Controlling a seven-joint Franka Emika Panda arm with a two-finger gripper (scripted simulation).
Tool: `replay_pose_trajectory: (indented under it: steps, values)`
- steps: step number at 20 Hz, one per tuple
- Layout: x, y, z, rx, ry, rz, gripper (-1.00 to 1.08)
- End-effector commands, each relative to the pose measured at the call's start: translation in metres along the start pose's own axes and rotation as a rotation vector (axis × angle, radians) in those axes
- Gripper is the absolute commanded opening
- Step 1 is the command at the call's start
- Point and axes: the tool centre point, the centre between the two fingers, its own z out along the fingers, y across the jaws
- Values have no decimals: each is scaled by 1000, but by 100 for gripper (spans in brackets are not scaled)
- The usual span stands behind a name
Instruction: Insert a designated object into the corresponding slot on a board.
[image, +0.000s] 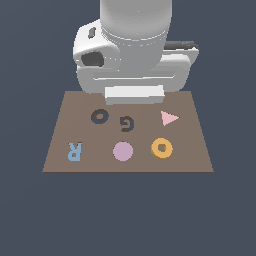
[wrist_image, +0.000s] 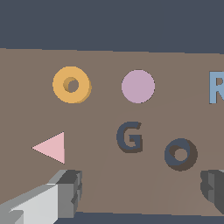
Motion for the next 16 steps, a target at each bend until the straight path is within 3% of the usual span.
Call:
replay_pose_trajectory:
  steps: [1,9,16]
  values:
    - [0,0,0,0,0,0,100]
    - [8,-4,8,-1,2,-53,100]
    - [30,-16,29,-3,8,-192,100]
